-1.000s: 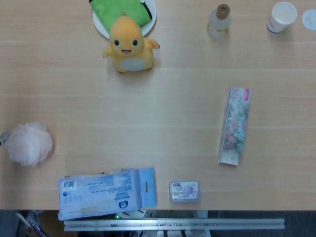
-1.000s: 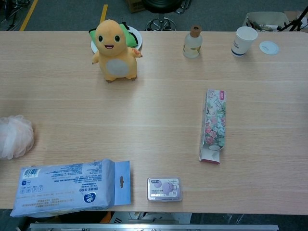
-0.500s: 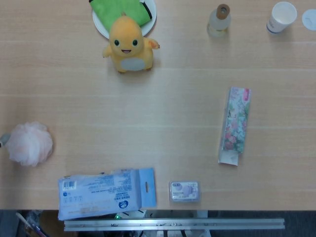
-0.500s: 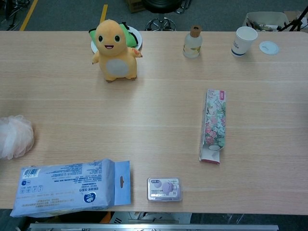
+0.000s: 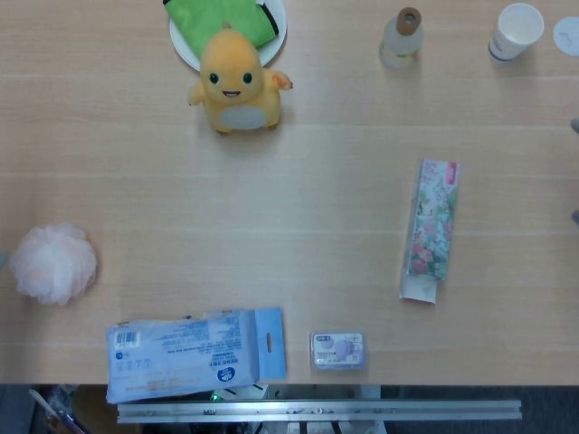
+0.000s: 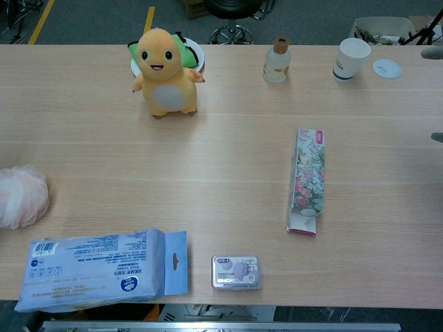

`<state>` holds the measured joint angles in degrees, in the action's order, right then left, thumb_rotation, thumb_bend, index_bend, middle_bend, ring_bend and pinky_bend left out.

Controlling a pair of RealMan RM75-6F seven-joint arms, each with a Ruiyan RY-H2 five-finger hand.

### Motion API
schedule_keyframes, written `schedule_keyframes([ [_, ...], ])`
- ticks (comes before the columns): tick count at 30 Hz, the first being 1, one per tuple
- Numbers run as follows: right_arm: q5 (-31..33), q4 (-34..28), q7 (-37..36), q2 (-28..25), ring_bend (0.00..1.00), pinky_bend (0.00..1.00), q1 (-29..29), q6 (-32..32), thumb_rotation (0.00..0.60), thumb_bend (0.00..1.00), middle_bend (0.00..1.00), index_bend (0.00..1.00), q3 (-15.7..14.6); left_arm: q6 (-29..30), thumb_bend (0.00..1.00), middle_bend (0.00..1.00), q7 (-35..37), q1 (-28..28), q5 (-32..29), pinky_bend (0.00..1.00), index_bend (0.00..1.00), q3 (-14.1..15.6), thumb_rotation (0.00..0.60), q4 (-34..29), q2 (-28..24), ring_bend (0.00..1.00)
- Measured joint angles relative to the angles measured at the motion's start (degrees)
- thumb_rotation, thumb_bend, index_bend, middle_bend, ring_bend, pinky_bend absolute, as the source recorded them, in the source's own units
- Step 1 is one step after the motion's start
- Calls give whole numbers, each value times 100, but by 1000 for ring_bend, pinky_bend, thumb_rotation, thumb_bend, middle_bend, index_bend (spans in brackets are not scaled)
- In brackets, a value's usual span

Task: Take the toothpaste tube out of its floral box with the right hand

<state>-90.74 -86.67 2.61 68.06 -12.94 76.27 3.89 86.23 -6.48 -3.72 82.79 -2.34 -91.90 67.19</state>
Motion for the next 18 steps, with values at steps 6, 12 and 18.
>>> schedule_keyframes([
  [6,-155,193,-93,94,44,191,-188,-136,600,0,175,156,-44,-40,0,0,-26,-13,-1,192,3,-5,600,7,38,0],
  [12,-388,679,-352,354,44,191,-396,-220,600,0,175,156,-109,-111,0,0,-32,-34,-46,192,3,-17,600,48,88,0],
  [18,-674,1348,-744,765,49,191,-676,-372,600,0,180,157,-257,-139,0,0,-29,-40,-54,192,3,-19,600,71,103,0],
])
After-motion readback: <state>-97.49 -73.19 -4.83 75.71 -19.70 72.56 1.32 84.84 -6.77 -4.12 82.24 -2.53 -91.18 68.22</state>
